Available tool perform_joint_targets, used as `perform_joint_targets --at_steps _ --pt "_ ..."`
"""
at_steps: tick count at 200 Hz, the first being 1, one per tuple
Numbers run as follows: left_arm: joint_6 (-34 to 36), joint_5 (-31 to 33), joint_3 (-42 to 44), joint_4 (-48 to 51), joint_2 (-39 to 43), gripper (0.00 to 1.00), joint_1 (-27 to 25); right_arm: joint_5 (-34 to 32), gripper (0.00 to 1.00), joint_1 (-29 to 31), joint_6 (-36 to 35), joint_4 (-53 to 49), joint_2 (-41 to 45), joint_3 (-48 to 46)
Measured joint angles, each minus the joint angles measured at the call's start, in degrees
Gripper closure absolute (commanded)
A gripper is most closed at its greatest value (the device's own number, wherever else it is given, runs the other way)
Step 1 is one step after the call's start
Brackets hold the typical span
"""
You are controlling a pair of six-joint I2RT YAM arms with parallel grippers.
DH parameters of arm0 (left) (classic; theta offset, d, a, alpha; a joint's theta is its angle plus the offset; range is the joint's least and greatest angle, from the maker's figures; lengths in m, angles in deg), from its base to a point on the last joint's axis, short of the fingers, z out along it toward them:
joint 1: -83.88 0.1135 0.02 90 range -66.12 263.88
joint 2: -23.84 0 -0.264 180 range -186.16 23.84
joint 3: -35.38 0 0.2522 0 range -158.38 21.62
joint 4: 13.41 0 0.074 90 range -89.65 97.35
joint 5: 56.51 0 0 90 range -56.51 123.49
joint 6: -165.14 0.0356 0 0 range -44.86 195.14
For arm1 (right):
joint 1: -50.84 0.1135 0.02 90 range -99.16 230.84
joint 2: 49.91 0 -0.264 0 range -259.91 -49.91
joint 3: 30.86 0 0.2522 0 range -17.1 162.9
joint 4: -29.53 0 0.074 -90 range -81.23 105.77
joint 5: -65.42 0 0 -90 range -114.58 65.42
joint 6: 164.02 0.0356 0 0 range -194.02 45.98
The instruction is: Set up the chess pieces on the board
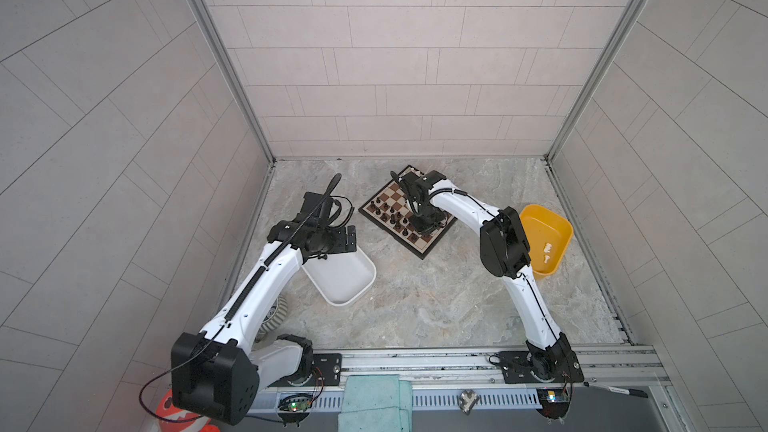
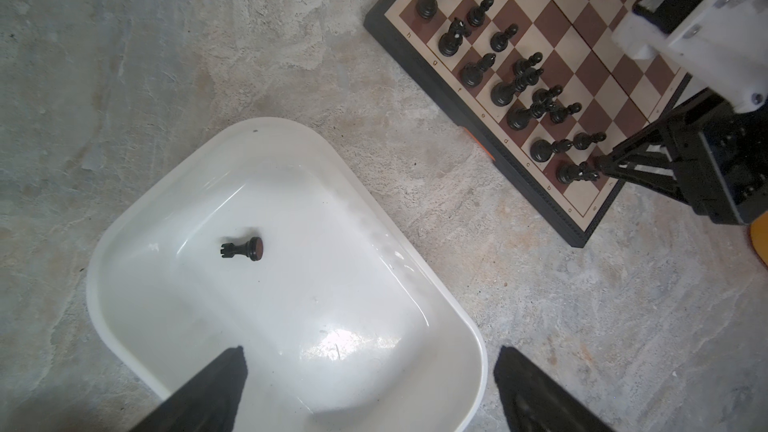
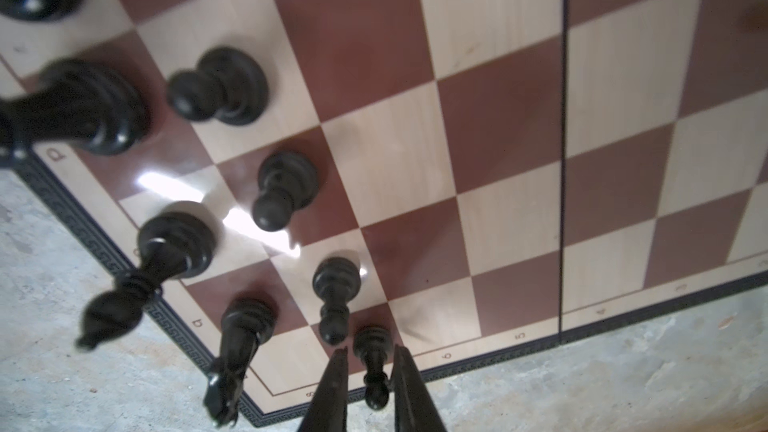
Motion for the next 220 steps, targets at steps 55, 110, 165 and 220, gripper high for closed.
perform_joint_targets --at_steps 55,110,165,220 --pt "-3.5 3.6 0.4 0.0 0.0 0.00 0.6 -0.2 0.71 0.2 -0.1 -0.1 0.9 0.0" --pt "-15.5 2.9 3.3 -0.9 -4.4 0.24 6.0 0.7 0.45 -0.1 0.0 6.6 22.2 -16.7" --pt "-36.3 1.4 3.3 -6.6 -15.8 0.41 7.7 9.5 0.25 -0.4 2.6 19.4 44.5 -33.7" --pt "-47.7 6.0 3.3 -8.8 -20.4 0.44 7.7 15.0 0.20 -2.5 5.3 29.4 55.7 -48.6"
